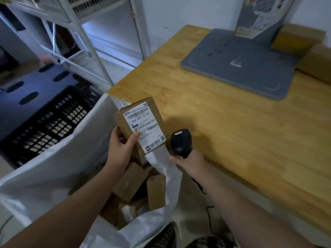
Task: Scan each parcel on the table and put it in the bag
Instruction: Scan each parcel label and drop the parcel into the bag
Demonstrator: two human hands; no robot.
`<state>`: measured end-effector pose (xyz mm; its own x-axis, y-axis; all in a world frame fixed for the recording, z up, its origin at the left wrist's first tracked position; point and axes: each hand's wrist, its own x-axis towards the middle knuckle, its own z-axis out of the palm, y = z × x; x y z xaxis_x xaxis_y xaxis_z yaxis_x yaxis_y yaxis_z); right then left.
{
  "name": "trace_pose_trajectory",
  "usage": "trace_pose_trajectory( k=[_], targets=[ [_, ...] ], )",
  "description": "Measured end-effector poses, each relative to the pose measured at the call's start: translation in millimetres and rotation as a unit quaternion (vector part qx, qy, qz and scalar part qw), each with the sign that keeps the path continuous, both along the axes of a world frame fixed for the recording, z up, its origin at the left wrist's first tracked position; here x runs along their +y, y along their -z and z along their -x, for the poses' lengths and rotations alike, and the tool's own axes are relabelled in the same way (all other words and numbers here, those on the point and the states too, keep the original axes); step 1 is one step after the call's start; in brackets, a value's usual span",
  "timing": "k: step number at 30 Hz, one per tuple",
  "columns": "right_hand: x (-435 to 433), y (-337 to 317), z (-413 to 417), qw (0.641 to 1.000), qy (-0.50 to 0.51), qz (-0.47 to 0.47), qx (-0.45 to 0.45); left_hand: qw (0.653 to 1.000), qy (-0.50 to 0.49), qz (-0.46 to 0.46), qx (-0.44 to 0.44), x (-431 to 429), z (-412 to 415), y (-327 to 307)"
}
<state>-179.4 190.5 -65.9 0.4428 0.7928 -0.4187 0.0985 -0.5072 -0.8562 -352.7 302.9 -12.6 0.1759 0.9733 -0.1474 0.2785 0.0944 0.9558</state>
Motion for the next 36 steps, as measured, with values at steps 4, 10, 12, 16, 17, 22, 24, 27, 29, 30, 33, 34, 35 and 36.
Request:
trace_pose_trajectory(
  k=[4, 10, 12, 16, 17, 22, 24, 27, 29, 30, 33, 34, 35, 36],
  targets=[
    [28, 33, 34, 0.993, -0.037, 0.024, -0.109, 0.998, -0.016, 0.051, 0.03, 20, 52, 22],
    [35, 29, 30, 0.984, 0.02, 0.053, -0.168, 0.977, -0.046, 0.098, 0.181, 34, 97, 52],
    [27, 16, 29, 0.987, 0.083, -0.016, -0.136, 0.971, -0.041, 0.119, 0.205, 34, 97, 59],
    [31, -3, 30, 0.986, 0.102, -0.032, -0.13, 0.966, -0.004, 0.164, 0.198, 36, 87, 75],
    [35, -7, 27, 0.985, 0.106, -0.029, -0.134, 0.967, 0.0, 0.179, 0.183, 36, 81, 75],
    [48, -20, 7, 0.982, 0.118, -0.039, -0.139, 0.972, 0.031, 0.231, 0.028, 33, 49, 93],
    [53, -18, 3, 0.981, 0.136, -0.041, -0.132, 0.973, 0.042, 0.222, 0.036, 30, 38, 109],
    [61, -14, -6, 0.976, 0.161, -0.044, -0.137, 0.969, 0.077, 0.193, 0.134, 22, 26, 128],
    [61, -10, -13, 0.975, 0.165, -0.046, -0.145, 0.947, 0.116, 0.162, 0.252, 22, 29, 144],
    [61, -7, -16, 0.974, 0.164, -0.045, -0.15, 0.934, 0.116, 0.161, 0.296, 25, 34, 148],
    [60, 0, -20, 0.974, 0.159, -0.035, -0.159, 0.896, 0.091, 0.154, 0.406, 36, 53, 152],
    [59, 3, -20, 0.974, 0.157, -0.026, -0.163, 0.882, 0.092, 0.131, 0.442, 37, 57, 154],
    [59, 5, -18, 0.974, 0.154, -0.014, -0.167, 0.872, 0.095, 0.099, 0.469, 38, 58, 156],
    [58, 9, -17, 0.974, 0.15, -0.003, -0.169, 0.867, 0.104, 0.066, 0.482, 38, 55, 158]
  ],
)
